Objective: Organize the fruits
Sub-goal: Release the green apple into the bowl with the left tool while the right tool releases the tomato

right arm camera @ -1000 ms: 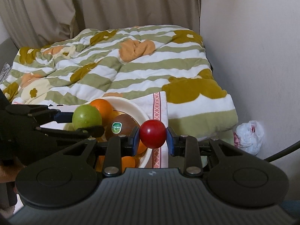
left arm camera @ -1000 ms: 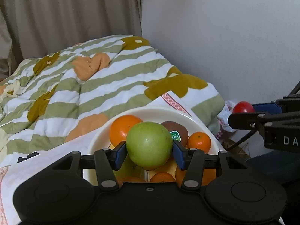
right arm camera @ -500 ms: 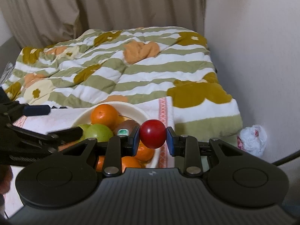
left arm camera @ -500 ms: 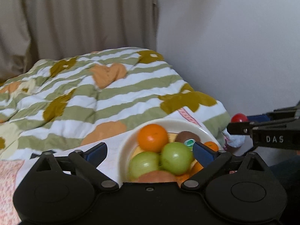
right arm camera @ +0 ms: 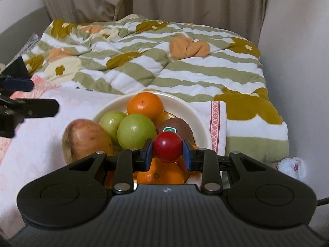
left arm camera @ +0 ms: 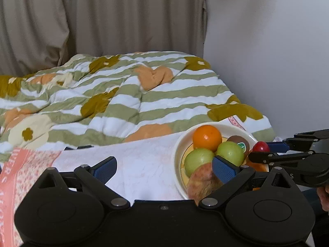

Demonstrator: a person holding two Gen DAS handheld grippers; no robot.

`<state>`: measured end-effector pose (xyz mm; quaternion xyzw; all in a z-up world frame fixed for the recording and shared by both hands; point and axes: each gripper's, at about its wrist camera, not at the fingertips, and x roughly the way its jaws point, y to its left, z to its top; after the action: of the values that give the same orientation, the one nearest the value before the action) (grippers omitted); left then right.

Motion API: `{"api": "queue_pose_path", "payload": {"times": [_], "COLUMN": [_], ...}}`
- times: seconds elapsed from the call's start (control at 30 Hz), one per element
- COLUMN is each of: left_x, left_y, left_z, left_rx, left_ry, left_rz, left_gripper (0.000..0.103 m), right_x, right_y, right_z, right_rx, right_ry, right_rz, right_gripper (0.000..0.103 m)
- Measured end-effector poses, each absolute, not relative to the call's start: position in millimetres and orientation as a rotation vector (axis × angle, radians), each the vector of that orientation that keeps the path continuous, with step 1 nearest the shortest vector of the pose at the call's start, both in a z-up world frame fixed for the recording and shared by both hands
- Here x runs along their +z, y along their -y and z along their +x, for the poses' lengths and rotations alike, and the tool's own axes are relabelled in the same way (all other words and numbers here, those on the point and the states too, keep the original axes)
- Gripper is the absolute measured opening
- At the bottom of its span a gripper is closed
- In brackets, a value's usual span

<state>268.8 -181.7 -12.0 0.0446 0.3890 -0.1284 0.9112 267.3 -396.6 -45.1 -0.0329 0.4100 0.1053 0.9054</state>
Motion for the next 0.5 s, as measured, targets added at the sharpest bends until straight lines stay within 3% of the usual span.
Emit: {"api": "queue_pose_path", "payload": {"times": [0.1,0.17,0.23,0.3,0.33,0.5], "left_x": [-13.0,-13.4,-13.4,-11.5,-10.4,0.1], "left_y": [177.3,175.6,173.5,171.4,170.2,164.4], "left_z": [261.2,255.7,249.1,242.3,238.2,216.4], "left_rx": [-0.247,-0.236,-0.227,-0.218,-0.214,-0.193], "left_ry": [-0.802,-0.801,-0.798,-0.791,-0.786,-0.758], "left_rz": [0.084,0.086,0.086,0.085,0.083,0.059], "left_gripper": [0.101,0.101,0.101,0.101,0.101,0.101], "right_x": [-48.8,-49.8,-50.7,-48.6,-46.3,-29.2], "right_y": [396.4,396.4,395.9,395.5,396.0,397.5], "right_z": [268.6,269.5,268.9,263.3,258.0,233.9], "right_rx": [0.229,0.232,0.227,0.201,0.193,0.190], "right_ry": [-0.834,-0.815,-0.811,-0.790,-0.771,-0.740], "right_rz": [-0.072,-0.079,-0.092,-0.106,-0.107,-0.081], "right_gripper": [0.046,0.052,0.079,0.099,0.103,0.103]}}
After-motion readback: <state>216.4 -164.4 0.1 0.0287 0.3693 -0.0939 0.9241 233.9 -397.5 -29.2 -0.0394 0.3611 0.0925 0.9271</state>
